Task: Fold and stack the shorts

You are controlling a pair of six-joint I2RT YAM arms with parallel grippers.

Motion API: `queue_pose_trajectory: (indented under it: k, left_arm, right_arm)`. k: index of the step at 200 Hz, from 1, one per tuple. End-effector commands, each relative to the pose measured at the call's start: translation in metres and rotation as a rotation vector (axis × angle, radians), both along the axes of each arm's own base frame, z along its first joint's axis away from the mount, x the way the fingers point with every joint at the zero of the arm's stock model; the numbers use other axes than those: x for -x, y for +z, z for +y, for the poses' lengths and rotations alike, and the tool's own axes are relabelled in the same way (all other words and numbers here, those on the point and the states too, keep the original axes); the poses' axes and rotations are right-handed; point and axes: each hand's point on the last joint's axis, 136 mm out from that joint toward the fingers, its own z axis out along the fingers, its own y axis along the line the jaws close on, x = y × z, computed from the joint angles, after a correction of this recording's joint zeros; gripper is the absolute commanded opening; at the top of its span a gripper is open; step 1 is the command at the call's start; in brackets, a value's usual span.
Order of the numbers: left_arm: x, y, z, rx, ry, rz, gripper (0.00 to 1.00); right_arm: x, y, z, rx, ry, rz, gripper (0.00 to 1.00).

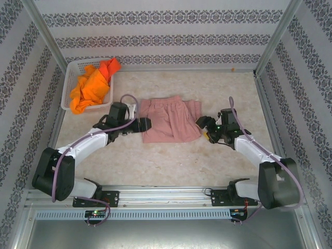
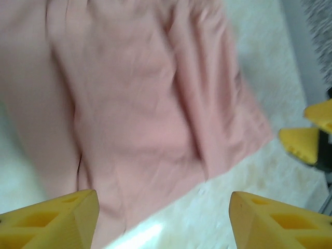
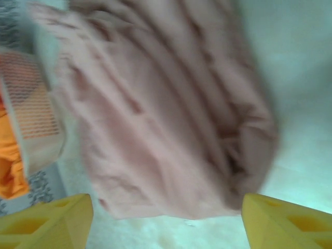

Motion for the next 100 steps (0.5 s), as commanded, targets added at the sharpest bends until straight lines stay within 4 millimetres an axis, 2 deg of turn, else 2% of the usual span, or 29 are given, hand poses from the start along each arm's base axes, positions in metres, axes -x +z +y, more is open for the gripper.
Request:
queue_pose_trajectory:
  k: [1, 32, 53, 69, 100]
  left_arm:
    - [0.021, -0.035, -0.002, -0.02, 0.008, 0.121, 0.66]
    - [0.013, -0.056, -0.011, -0.018, 0.006, 0.149, 0.62]
    - [0.012, -0.07, -0.015, -0.02, 0.005, 0.179, 0.56]
    - [0.012, -0.079, -0.015, -0.028, 0.015, 0.193, 0.55]
    - [0.005, -0.082, -0.02, -0.01, 0.018, 0.192, 0.49]
  right_arm:
    - [0.01, -0.019, -0.003, 0.101, 0.099, 0.051, 0.72]
    - [0.006, -0.03, 0.009, 0.105, 0.152, 0.078, 0.67]
    - [0.004, -0.038, 0.015, 0.104, 0.162, 0.095, 0.63]
    - [0.003, -0.045, 0.018, 0.107, 0.167, 0.105, 0.61]
    - [-0.007, -0.054, 0.02, 0.107, 0.149, 0.106, 0.45]
